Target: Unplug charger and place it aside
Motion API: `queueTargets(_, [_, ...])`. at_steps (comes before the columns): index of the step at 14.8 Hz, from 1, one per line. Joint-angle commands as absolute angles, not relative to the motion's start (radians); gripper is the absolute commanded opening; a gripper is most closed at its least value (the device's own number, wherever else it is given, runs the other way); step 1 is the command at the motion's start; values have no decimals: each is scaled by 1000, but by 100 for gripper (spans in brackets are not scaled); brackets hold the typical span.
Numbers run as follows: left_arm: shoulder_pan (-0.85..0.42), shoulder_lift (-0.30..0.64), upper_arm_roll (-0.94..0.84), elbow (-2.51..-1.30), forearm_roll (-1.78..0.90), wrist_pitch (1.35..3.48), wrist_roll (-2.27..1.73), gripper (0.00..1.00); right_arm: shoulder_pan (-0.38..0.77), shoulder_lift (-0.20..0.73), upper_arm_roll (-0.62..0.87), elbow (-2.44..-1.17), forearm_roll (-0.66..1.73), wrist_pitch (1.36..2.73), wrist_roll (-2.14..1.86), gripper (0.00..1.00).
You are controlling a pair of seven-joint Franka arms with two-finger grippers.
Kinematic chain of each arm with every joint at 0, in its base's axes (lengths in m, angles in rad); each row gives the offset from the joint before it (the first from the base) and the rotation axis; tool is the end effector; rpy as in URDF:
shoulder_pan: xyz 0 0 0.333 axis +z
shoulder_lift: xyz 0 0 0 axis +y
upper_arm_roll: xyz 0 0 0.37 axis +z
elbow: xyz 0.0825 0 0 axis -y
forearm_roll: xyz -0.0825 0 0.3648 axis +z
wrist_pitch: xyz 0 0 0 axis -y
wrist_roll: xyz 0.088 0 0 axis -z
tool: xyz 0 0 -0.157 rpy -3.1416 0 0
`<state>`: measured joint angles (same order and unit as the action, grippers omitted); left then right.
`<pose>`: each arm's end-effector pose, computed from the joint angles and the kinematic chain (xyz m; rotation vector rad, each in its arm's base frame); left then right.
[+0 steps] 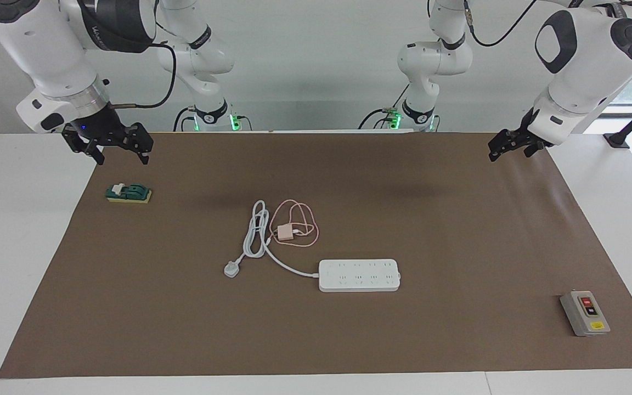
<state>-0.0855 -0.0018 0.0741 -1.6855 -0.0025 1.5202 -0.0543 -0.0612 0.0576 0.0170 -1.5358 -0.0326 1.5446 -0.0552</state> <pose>0.5148 -0.0062 0.5748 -3.1277 -0.0672 0.2563 0.5497 -0.0298 0.6108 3.1114 0.0170 -0.0783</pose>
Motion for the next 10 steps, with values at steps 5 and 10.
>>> queueTargets(5, [-69, 5, 60, -1674, -58, 1505, -35, 100, -64, 35, 20, -1562, -49, 1537, -83, 100])
queueTargets(10, [-69, 12, 60, -1666, -66, 1499, -29, 100, -64, 35, 18, -1562, -49, 1537, -78, 100])
